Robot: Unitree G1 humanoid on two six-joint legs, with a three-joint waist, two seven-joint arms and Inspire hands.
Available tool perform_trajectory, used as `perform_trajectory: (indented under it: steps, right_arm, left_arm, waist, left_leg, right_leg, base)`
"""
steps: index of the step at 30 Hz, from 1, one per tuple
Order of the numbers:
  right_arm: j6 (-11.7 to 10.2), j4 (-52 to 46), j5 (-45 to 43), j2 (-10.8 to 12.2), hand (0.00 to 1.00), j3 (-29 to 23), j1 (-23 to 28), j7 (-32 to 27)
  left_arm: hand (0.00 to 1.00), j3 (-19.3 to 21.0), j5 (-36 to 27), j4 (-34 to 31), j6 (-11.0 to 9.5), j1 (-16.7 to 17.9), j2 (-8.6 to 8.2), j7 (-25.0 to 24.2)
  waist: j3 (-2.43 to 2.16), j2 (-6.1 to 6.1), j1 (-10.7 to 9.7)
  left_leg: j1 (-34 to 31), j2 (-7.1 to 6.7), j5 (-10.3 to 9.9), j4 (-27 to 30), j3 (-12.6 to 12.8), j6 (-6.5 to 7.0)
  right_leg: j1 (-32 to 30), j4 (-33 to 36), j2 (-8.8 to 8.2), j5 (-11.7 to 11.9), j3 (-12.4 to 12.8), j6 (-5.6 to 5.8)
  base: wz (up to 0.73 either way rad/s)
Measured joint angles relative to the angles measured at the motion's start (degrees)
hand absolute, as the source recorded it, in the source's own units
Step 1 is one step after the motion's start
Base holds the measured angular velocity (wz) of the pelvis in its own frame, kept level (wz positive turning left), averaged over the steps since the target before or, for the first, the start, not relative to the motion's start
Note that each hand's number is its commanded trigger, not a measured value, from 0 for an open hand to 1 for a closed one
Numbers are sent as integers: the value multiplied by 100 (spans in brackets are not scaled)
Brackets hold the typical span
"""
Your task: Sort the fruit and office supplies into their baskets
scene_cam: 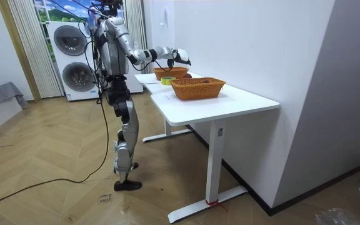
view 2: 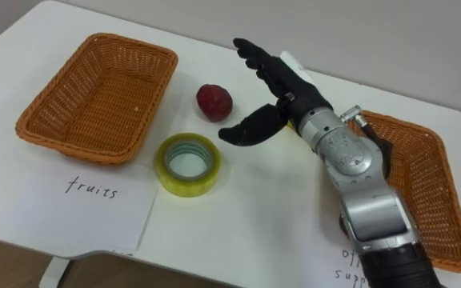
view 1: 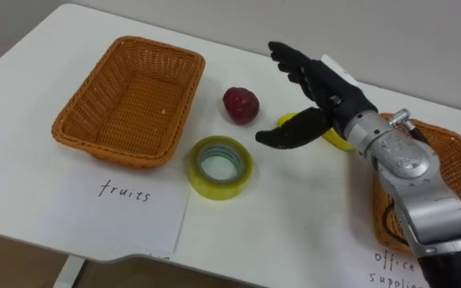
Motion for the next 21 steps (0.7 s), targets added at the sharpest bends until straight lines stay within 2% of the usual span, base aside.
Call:
perform_trajectory:
  steps: [7, 9, 17, 21]
  right_arm:
    - [0, 0, -110, 17, 0, 71, -1, -55]
    - [1, 3, -234, 64, 0, 181, -4, -97]
    - [10, 145, -307, 259, 0, 443, -4, -94]
    - [64, 264, -320, 338, 0, 603, -66, -95]
  left_arm:
    - [0, -160, 42, -1, 123, 2, 19, 25]
    - [0, -257, 42, 3, 197, 18, 45, 25]
    - [0, -409, 40, 13, 228, 28, 60, -13]
    - [0, -500, 41, 7, 296, -20, 39, -33]
  waist:
    - [1, 1, 78]
    - [9, 13, 79]
    - [63, 89, 78]
    - [63, 94, 85]
  left_leg:
    - [-3, -7, 4, 1, -4, 7]
    - [-3, -7, 4, 2, -7, 7]
    - [-40, -17, 7, 0, -42, 14]
    - [-39, -18, 8, -2, -89, 14]
  right_leg:
    - [1, 5, -8, 3, -8, 6]
    - [3, 9, -10, 3, -7, 6]
    - [2, 17, -19, 4, -54, 8]
    - [-3, 14, -19, 4, -95, 8]
  base:
    - [0]
    - [0]
    - [1]
    - [3]
